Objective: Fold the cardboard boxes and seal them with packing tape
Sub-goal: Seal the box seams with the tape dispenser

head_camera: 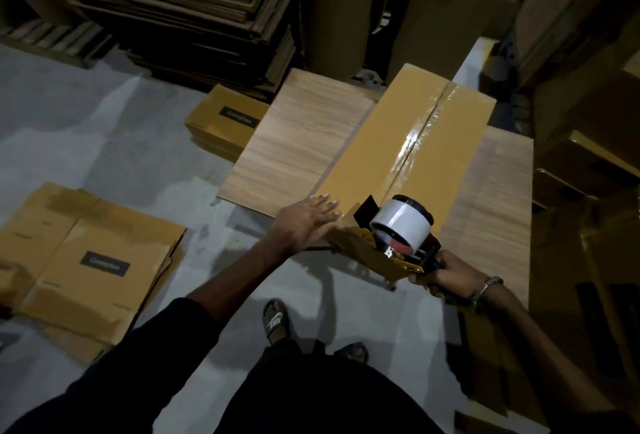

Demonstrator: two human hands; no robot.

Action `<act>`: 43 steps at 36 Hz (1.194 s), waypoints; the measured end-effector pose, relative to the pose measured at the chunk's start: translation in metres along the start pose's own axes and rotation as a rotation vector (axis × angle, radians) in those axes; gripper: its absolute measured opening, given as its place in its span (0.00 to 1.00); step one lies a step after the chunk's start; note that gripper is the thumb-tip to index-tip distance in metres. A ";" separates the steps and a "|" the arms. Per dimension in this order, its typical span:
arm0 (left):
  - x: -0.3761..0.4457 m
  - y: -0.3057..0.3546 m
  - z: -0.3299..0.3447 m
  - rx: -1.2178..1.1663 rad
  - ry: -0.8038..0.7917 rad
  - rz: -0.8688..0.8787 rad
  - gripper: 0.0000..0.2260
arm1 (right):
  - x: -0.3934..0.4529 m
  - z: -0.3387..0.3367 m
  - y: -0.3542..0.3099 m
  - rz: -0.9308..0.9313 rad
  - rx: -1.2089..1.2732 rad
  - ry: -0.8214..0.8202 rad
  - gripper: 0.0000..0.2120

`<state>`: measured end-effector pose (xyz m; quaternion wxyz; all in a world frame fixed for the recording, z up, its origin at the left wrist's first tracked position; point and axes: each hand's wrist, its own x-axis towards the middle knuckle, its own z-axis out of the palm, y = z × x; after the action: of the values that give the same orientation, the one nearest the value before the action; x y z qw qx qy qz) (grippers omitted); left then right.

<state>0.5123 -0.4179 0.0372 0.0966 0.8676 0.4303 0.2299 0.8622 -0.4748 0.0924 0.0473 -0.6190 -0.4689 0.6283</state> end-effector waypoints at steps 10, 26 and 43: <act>-0.009 -0.009 0.021 0.010 0.060 0.037 0.15 | -0.001 -0.009 0.008 0.009 -0.037 0.022 0.09; 0.019 0.048 0.022 0.151 -0.088 0.075 0.22 | -0.009 -0.024 0.049 -0.056 0.013 0.009 0.09; 0.001 0.050 0.052 -0.039 0.097 -0.090 0.17 | -0.068 -0.063 0.106 -0.049 0.049 0.031 0.10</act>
<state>0.5730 -0.4461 0.0106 0.1029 0.8330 0.4685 0.2756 0.9852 -0.5438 0.0864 0.0851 -0.6158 -0.4675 0.6285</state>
